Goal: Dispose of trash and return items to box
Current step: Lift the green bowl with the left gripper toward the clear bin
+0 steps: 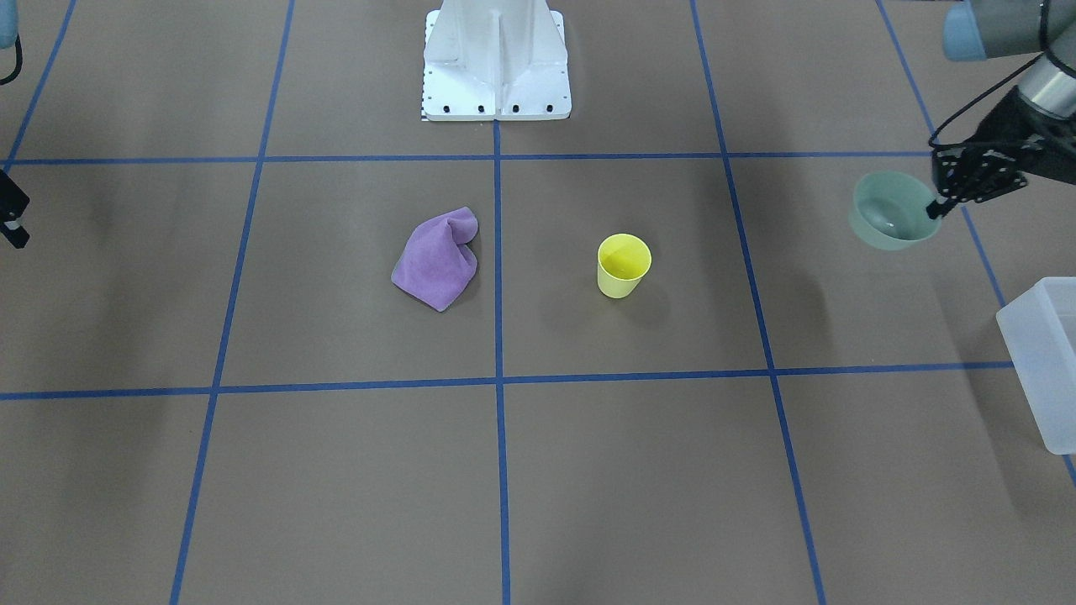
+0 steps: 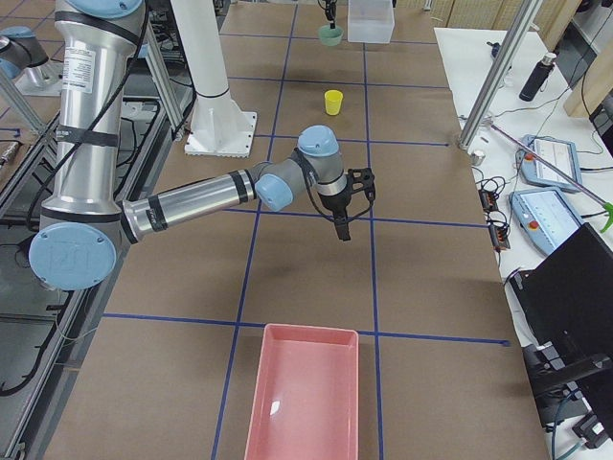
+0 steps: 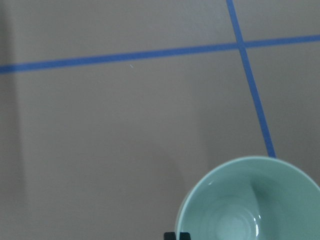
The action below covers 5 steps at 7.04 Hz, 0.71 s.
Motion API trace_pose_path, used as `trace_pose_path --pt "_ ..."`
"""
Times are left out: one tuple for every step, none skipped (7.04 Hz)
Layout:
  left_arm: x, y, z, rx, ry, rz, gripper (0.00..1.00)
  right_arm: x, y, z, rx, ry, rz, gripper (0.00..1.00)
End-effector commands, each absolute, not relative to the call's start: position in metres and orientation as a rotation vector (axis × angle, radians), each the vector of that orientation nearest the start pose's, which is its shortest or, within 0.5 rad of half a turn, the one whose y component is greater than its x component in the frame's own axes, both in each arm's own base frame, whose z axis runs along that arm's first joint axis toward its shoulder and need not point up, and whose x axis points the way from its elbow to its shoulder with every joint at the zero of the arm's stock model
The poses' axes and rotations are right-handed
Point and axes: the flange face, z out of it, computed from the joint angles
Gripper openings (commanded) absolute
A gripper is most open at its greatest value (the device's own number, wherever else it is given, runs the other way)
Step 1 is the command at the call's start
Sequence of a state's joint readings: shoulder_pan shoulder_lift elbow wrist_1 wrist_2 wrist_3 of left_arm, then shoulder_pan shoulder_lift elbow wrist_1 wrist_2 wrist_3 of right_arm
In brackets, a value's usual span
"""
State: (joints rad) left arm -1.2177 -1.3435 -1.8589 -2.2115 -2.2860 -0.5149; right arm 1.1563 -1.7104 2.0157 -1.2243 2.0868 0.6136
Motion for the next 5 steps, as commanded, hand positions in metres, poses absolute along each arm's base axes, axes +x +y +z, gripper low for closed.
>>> trace_pose_path --pt "-0.021 -0.478 0.538 0.338 0.769 0.181 0.00 -0.103 -0.443 0.475 0.308 -0.745 0.019 1.00" --pt "-0.067 -0.515 0.553 0.327 0.727 0.231 0.00 -0.104 -0.443 0.475 0.307 -0.746 0.018 1.00" --pt "-0.103 -0.558 0.587 0.315 0.710 0.252 0.00 -0.105 -0.443 0.475 0.306 -0.744 0.017 1.00" --pt "-0.120 -0.596 0.623 0.288 0.707 0.279 0.00 -0.106 -0.443 0.475 0.305 -0.745 0.016 1.00" --pt "-0.118 -0.605 0.675 0.314 0.695 0.278 0.00 -0.106 -0.443 0.475 0.306 -0.746 0.015 1.00"
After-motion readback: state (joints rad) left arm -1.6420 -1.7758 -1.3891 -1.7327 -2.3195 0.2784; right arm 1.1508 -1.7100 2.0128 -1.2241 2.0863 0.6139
